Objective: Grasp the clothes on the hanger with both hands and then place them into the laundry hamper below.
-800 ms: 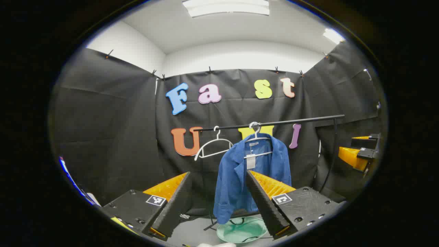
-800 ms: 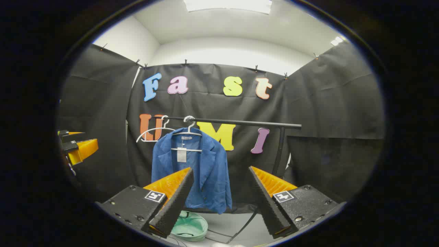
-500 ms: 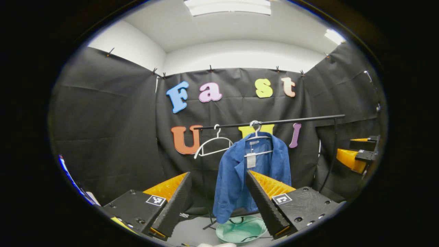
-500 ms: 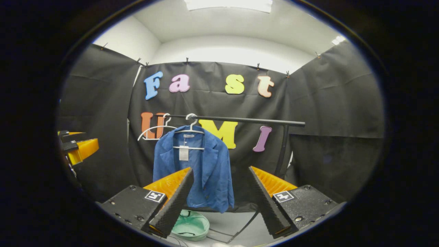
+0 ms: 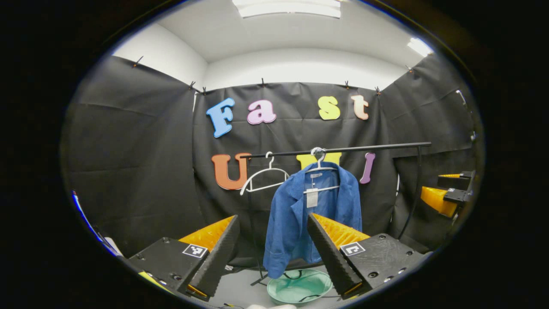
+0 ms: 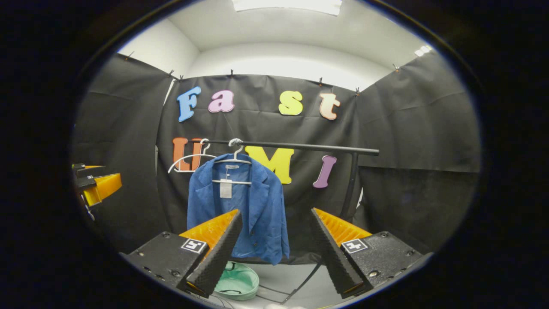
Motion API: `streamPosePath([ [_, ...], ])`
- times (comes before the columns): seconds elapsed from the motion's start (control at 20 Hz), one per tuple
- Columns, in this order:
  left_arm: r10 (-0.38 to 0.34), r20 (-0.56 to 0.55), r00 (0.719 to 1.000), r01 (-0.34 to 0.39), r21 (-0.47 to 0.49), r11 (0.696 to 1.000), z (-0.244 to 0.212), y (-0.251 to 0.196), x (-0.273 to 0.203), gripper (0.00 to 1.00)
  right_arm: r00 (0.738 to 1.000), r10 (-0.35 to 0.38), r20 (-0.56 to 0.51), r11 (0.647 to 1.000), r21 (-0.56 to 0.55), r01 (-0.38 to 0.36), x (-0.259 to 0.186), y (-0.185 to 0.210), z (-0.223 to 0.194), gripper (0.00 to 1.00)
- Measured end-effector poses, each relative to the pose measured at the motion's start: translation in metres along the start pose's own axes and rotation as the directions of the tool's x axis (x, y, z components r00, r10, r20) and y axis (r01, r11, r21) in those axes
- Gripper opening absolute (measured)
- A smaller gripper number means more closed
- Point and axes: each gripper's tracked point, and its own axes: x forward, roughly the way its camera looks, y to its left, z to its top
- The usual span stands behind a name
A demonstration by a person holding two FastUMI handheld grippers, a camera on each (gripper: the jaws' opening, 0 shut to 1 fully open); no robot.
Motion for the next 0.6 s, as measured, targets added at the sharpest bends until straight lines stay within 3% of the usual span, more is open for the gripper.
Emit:
streamPosePath([
  [0.25,-0.015,-0.022,1.000,0.015,0.000,1.000,-0.014,-0.021,0.027,0.99,0.999,0.018,-0.035,1.000,-0.008,-0.019,0.035,-0.001,-0.018,0.99],
  [0.6,-0.027,-0.013,1.000,0.026,-0.024,0.999,-0.025,-0.060,0.094,0.98,0.991,0.115,-0.073,0.993,0.014,-0.114,0.130,0.002,-0.042,0.99],
])
